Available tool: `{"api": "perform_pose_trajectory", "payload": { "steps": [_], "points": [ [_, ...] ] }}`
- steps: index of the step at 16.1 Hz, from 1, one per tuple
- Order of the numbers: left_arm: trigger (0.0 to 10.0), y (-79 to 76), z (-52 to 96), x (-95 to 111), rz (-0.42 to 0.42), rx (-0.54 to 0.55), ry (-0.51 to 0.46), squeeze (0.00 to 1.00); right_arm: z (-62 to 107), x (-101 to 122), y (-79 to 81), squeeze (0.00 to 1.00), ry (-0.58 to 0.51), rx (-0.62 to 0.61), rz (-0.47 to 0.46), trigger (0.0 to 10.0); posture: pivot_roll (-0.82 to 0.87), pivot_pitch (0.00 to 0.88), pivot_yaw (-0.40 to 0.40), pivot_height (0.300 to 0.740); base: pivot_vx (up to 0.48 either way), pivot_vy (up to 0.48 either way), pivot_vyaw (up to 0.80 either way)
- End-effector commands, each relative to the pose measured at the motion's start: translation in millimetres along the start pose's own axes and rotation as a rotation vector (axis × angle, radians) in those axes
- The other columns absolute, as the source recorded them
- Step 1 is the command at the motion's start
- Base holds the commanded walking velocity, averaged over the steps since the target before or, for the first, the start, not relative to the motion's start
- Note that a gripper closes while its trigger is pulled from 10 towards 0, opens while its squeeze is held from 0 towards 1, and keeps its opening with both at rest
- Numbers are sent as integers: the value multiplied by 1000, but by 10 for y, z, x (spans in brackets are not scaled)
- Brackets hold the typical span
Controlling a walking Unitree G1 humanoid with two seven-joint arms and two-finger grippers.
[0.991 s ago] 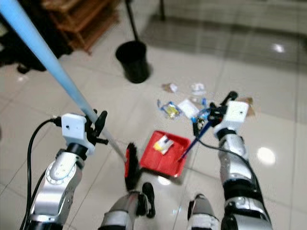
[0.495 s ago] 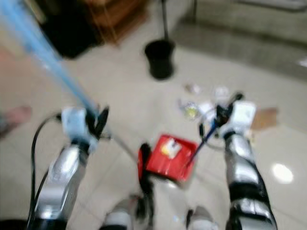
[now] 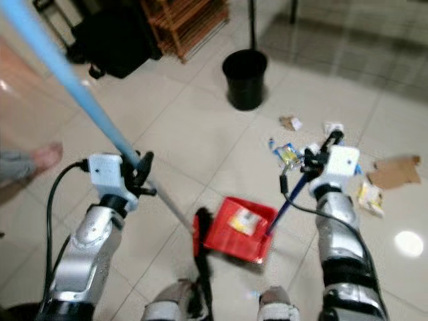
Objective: Sweep floor
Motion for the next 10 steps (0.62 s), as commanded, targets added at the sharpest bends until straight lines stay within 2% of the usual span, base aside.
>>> {"api": "perform_pose_trajectory", "payload": {
  "steps": [1,7,10],
  "points": [
    [10000,46,-6,68,-34,9,-26,0,5,7,54,0,-15,20,-42,10000,-210,225,158,740,289,304,0],
    [10000,77,-24,44,-43,14,-16,0,-3,38,63,0,-34,13,-52,10000,-203,209,161,740,296,299,0],
    [10000,97,-37,19,-60,14,-14,0,-28,161,73,0,-89,-5,-57,10000,-200,190,166,740,0,0,0]
  ]
}}
Point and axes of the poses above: a point about 5 cm out from each wrist's last joint towards the gripper, its own z axis pointing back from the gripper into the wrist, its own x axis along the axis of the wrist's last joint, y = z × x, the point moved 2 cm from there along -z, pointing out of the wrist towards the gripper, and after that the axes turned 14 degrees about -z, right-handed, at the moved point
